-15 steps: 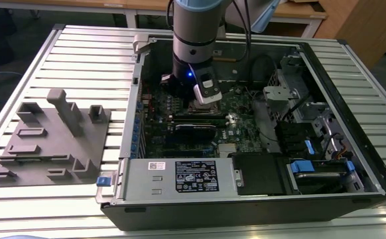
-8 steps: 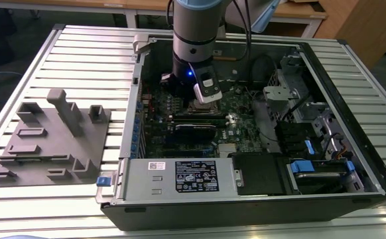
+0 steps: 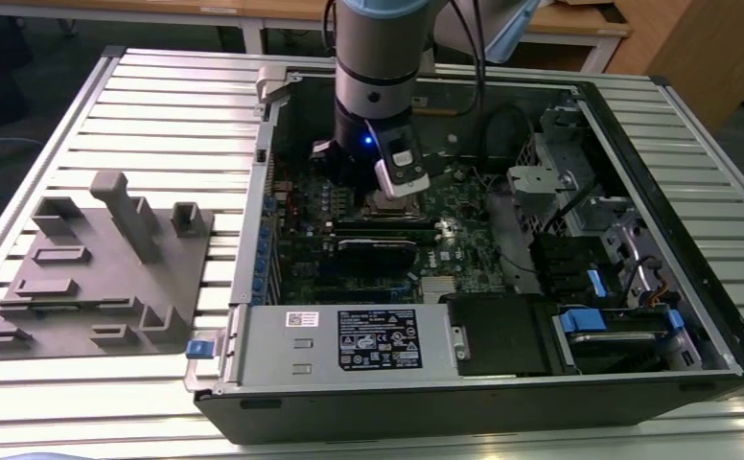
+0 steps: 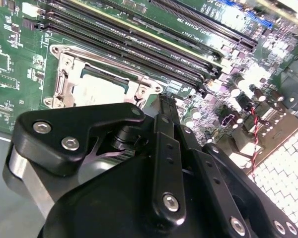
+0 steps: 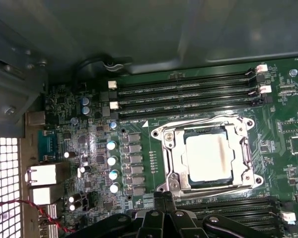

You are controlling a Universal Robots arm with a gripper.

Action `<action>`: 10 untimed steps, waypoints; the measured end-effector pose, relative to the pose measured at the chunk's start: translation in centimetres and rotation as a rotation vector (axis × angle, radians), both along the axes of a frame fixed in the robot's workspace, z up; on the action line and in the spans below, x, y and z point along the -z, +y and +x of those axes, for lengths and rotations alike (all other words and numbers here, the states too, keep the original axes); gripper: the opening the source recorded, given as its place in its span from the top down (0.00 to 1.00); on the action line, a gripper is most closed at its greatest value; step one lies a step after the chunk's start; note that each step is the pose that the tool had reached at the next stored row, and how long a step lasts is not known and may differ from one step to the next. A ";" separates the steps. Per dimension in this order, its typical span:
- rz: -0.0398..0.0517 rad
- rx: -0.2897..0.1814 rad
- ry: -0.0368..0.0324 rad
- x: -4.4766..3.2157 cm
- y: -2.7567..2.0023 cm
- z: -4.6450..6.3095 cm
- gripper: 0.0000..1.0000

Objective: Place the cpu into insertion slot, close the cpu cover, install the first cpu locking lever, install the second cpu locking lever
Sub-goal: 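Install the second cpu locking lever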

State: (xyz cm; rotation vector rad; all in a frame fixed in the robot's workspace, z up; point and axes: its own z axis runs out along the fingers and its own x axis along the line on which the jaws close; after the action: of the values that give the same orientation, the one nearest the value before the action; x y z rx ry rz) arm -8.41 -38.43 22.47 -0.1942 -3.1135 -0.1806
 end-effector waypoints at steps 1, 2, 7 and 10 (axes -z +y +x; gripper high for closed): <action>0.0000 0.000 0.0000 0.01 0.06 0.1 0.89; 0.0000 0.000 0.0000 0.01 0.12 0.2 0.89; -0.0001 0.000 0.0001 0.05 0.45 0.7 0.89; -0.0001 0.000 0.0000 0.07 0.65 0.9 0.89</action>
State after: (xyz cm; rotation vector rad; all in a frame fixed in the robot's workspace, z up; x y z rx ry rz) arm -7.47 -37.77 22.40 -0.1942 -3.1135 -0.1805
